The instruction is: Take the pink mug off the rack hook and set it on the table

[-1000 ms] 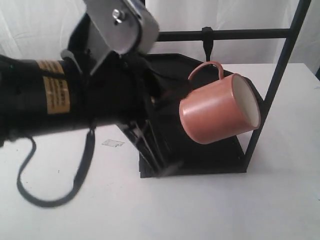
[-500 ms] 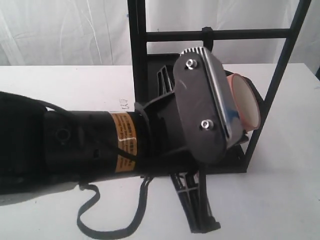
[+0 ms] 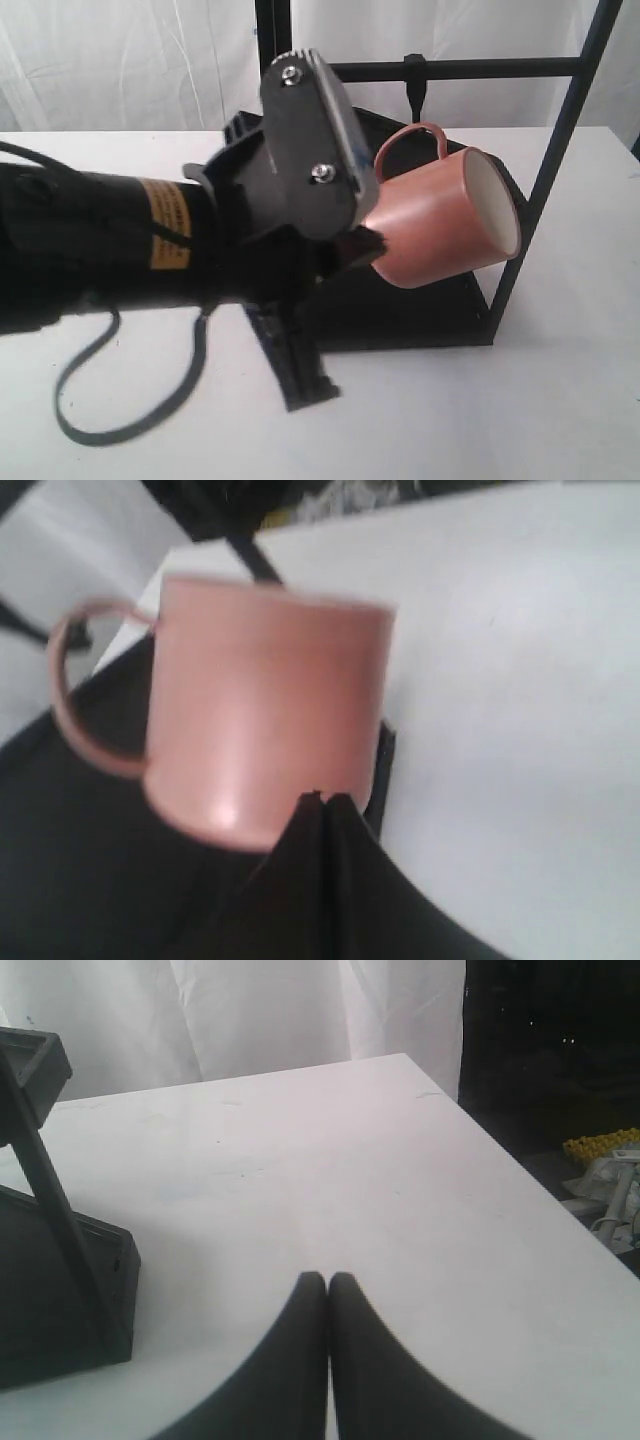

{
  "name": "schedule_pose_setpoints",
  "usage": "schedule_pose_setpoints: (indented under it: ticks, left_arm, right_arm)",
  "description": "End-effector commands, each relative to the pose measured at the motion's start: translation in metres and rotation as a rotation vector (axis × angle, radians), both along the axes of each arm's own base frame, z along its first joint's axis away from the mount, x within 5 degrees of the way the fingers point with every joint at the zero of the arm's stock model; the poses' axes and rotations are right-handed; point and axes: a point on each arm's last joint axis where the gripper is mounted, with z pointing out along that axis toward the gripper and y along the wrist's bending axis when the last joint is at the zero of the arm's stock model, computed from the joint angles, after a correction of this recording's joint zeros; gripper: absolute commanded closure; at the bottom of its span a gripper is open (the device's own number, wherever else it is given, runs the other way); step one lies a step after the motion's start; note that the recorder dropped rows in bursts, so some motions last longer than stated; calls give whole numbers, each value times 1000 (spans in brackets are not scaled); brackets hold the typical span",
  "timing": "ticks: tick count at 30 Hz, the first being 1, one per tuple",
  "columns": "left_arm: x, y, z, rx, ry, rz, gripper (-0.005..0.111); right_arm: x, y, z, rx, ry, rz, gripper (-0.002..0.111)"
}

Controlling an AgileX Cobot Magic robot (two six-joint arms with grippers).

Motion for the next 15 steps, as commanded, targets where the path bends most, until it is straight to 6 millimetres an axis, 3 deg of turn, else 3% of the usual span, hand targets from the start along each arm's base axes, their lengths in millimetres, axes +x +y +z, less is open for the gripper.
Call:
schedule_pose_setpoints:
  ticks: [1, 4, 7, 11, 15]
  left_arm:
    - [28, 58, -6, 172, 115, 229, 107]
    - [52, 106, -8, 139, 196, 476, 107]
    - [57, 153, -14, 64, 264, 706, 107]
    - [26, 198, -29, -122, 292, 939, 107]
    - [-21, 215, -38, -362, 139, 1002, 107]
  right_arm:
    - [0, 0, -1, -6, -4, -5, 108]
    - [0, 0, -1, -6, -4, -5, 108]
    - [0, 0, -1, -6, -4, -5, 108]
    - [0, 0, -1, -6, -4, -5, 108]
    - [0, 0, -1, -6, -4, -5, 108]
